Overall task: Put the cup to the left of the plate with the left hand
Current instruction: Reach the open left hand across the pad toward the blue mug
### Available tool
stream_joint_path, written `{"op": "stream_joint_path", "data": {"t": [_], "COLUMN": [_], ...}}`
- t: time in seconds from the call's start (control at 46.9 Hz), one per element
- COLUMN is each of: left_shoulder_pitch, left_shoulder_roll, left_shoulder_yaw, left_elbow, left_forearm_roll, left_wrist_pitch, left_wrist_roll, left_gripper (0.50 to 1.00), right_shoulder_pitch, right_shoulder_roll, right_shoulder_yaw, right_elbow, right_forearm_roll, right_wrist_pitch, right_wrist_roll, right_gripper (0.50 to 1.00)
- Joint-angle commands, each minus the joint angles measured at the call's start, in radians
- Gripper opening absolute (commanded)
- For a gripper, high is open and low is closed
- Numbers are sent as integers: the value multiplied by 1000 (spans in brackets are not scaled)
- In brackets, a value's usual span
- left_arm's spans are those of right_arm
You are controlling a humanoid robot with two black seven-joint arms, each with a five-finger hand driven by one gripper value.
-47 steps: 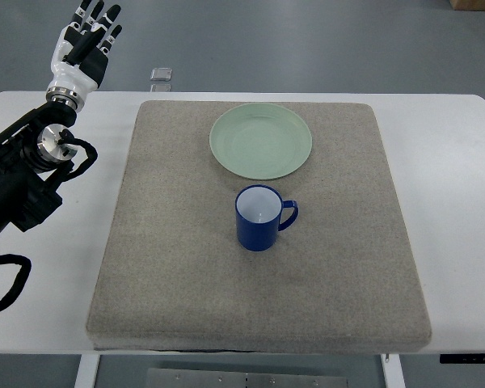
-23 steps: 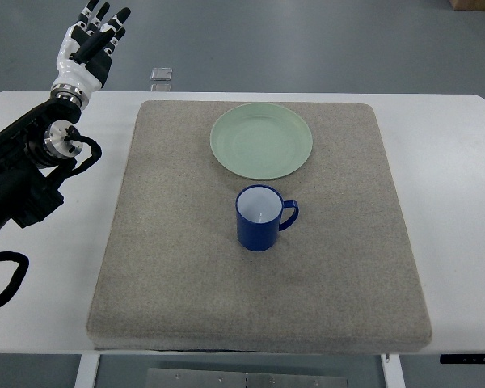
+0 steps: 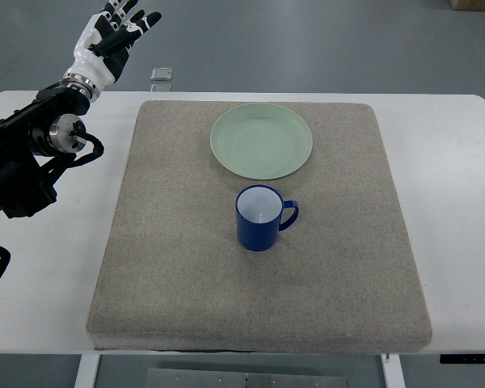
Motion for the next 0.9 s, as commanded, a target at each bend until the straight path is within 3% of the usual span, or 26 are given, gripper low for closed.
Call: {"op": "stream_joint_path", "data": {"t": [0.0, 0.277, 0.491, 0.64, 0.875], "left_shoulder_pitch": [5, 2, 19, 74, 109], "left_shoulder_roll": [17, 264, 429, 474, 488], "left_shoulder_yaw": [44, 292, 340, 346, 344], "left_elbow": [-66, -416, -573, -616, -631], "left_forearm_roll": [1, 10, 192, 291, 401], "left_wrist_pitch": [-5, -94, -261, -367, -441], "left_wrist_roll": [1, -1, -5, -15, -16], "left_gripper": [994, 994, 994, 994, 994], "right_shoulder_pitch": [0, 0, 0, 0, 0], "right_shoulder_roll": [0, 0, 0, 0, 0], "right_shoulder_yaw": [0, 0, 0, 0, 0], "right_elbow": [0, 0, 0, 0, 0], "right_forearm_roll": [0, 0, 0, 0, 0], "right_wrist_pitch": [0, 0, 0, 0, 0], "right_wrist_roll": [0, 0, 0, 0, 0], "right_gripper": [934, 934, 934, 934, 934]}}
